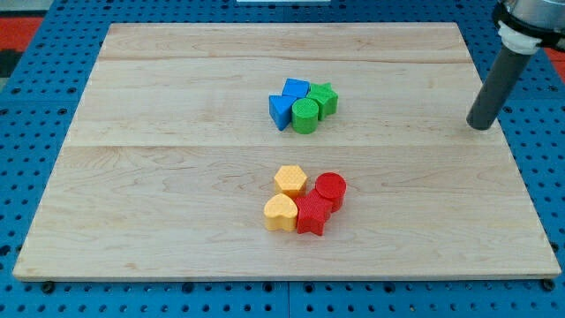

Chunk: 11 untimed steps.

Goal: Slide the group of block slightly left

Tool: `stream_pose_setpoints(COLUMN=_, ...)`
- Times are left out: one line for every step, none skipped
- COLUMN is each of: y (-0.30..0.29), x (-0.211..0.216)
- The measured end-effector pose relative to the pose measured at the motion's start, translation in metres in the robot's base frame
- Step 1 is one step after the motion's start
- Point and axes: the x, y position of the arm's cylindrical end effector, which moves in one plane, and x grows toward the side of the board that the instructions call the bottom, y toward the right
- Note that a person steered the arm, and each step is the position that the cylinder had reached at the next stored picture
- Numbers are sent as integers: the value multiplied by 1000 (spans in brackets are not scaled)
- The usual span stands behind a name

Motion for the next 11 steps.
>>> stream_pose_setpoints(y=9, x=22)
stream_pose_setpoints(y=26, x=53)
stream_pose_setpoints(y=26, x=79)
stream_pose_setpoints(y=26, x=112)
stream_pose_setpoints(y=-14, x=128)
stream_pose_setpoints(y=-90, x=133)
stream_pose_setpoints(y=-141, x=138)
stream_pose_setpoints(y=-153, x=139)
stream_pose_setpoints(y=-156, x=136)
stream_pose_setpoints(y=-189, x=121)
stream_pose_setpoints(y=-241, x=110)
